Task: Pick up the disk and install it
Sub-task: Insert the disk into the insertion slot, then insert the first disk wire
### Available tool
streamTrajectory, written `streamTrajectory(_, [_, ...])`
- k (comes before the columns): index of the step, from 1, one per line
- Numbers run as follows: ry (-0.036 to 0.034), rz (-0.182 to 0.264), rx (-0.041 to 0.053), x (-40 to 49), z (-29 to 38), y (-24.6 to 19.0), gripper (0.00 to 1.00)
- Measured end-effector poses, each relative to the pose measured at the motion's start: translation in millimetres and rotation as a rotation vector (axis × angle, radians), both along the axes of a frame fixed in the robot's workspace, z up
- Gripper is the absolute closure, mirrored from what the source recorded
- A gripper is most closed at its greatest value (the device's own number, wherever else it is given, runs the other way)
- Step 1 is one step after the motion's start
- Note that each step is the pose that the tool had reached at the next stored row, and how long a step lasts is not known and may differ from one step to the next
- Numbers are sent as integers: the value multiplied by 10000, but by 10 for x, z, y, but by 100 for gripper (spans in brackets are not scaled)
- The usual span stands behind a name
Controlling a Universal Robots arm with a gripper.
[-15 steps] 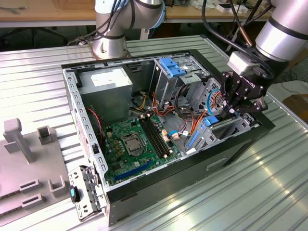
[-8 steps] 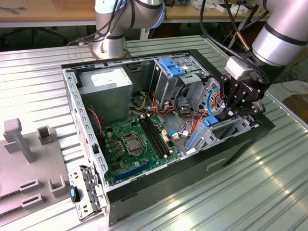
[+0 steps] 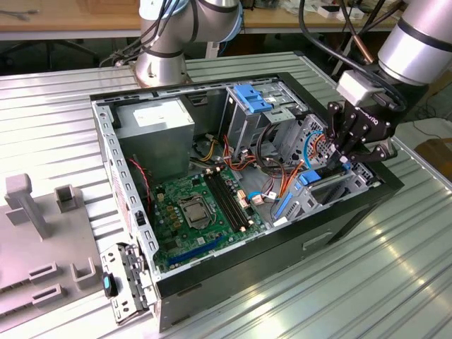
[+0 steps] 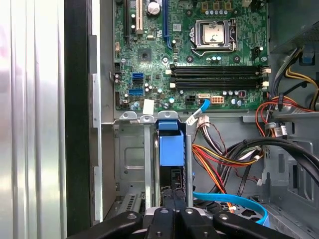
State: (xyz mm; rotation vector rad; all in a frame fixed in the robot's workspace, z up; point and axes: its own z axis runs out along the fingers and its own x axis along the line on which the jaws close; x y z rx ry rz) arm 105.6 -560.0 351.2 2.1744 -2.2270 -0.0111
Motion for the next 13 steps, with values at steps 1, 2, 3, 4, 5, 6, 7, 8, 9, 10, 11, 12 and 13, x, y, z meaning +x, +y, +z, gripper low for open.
streamTrajectory(1, [0,0,-1,0,1,0,89])
streamTrajectory(2, [0,0,1,0,0,0,89])
streamTrajectory(3, [-1,0,0,0,1,0,89])
streamTrajectory(4, [-1,0,0,0,1,0,89])
streamTrajectory(5, [-1,0,1,0,1,0,89])
streamTrajectory(6, [-1,0,0,0,1,0,89])
streamTrajectory(7, [-1,0,0,0,2,0,89])
streamTrajectory(8, [-1,0,0,0,2,0,89])
streamTrajectory(9, [-1,0,0,0,2,0,89])
streamTrajectory(10, [-2,0,0,0,3,0,89])
streamTrajectory(11, [-2,0,0,0,3,0,89])
streamTrajectory(12, [-1,-1,-3,8,13,-1,89])
streamTrajectory(13, [1,4,-1,34,11,0,89])
